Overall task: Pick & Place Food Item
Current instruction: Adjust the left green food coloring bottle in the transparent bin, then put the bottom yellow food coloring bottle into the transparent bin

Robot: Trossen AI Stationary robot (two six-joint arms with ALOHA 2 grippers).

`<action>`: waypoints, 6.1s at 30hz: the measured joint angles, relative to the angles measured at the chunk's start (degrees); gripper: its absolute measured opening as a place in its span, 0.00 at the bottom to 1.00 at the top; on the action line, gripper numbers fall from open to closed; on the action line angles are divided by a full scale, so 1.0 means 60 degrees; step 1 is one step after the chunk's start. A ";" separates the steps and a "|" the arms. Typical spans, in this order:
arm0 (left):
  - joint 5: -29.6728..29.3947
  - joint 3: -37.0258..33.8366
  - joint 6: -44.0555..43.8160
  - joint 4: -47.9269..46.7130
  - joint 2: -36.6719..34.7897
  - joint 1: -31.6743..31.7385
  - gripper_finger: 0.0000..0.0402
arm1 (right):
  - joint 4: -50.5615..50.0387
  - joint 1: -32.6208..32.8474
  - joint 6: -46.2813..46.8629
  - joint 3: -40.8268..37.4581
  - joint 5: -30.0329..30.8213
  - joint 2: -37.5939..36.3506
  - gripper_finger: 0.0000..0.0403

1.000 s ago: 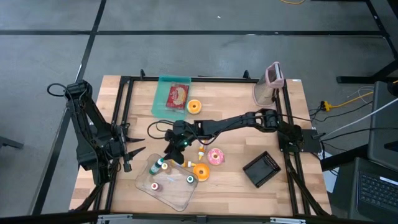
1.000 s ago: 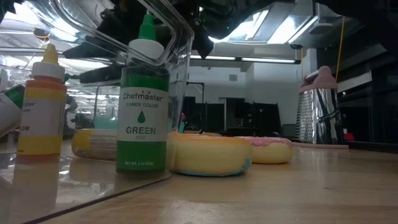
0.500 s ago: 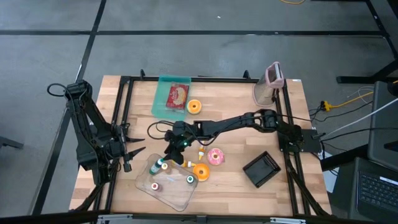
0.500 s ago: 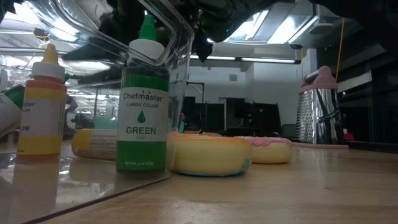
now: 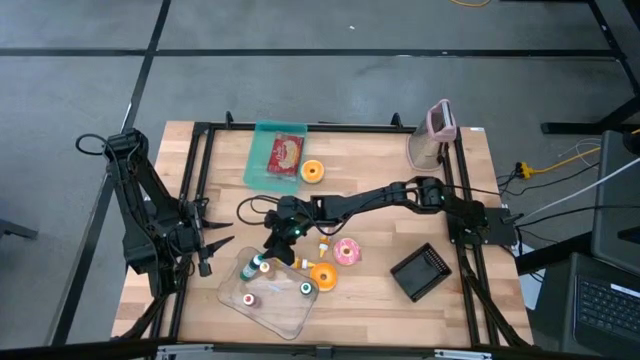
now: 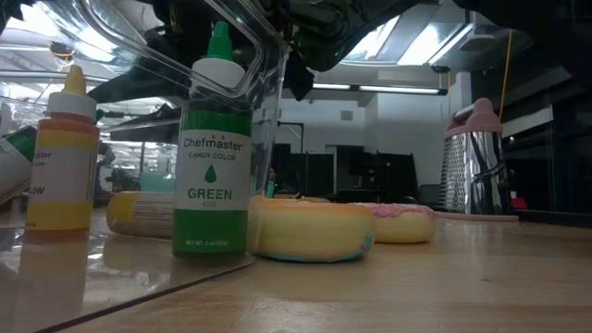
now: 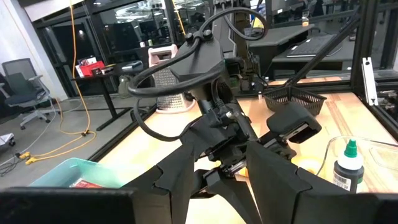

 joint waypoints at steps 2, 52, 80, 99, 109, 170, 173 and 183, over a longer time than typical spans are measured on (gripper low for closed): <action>-0.0002 0.0000 0.0004 0.0000 0.0000 0.0001 0.35 | -0.0002 0.0000 -0.0003 0.0000 -0.0009 0.0004 0.46; -0.0002 0.0000 0.0002 0.0000 0.0000 0.0002 0.35 | 0.0080 0.0000 -0.0198 0.0000 -0.0239 0.0004 0.00; 0.7475 0.0986 0.5008 0.4079 -0.1053 0.2780 0.37 | -0.4748 0.0218 -0.4060 0.5378 -0.1084 0.0004 0.51; 1.0332 0.1049 1.1237 0.7449 -0.0122 0.8572 0.51 | -0.9294 0.1901 -0.6525 0.5253 0.6981 -0.2858 0.43; 1.3937 0.1045 1.3208 0.7482 0.1540 1.0644 0.52 | -1.1618 0.2524 -0.5131 0.5253 0.9557 -0.3843 0.43; 1.5720 0.4384 1.5296 0.7230 0.6583 1.0700 0.29 | -1.5569 0.3173 -0.1714 0.5246 1.2798 -0.3996 0.43; 1.5664 0.4415 1.5417 0.7254 0.6118 1.0929 0.29 | -1.5566 0.3173 -0.1738 0.5246 1.2955 -0.3996 0.43; 1.5538 0.4417 1.5598 0.7312 0.3603 1.1192 0.28 | -1.5522 0.3235 -0.1774 0.5246 1.2994 -0.3996 0.43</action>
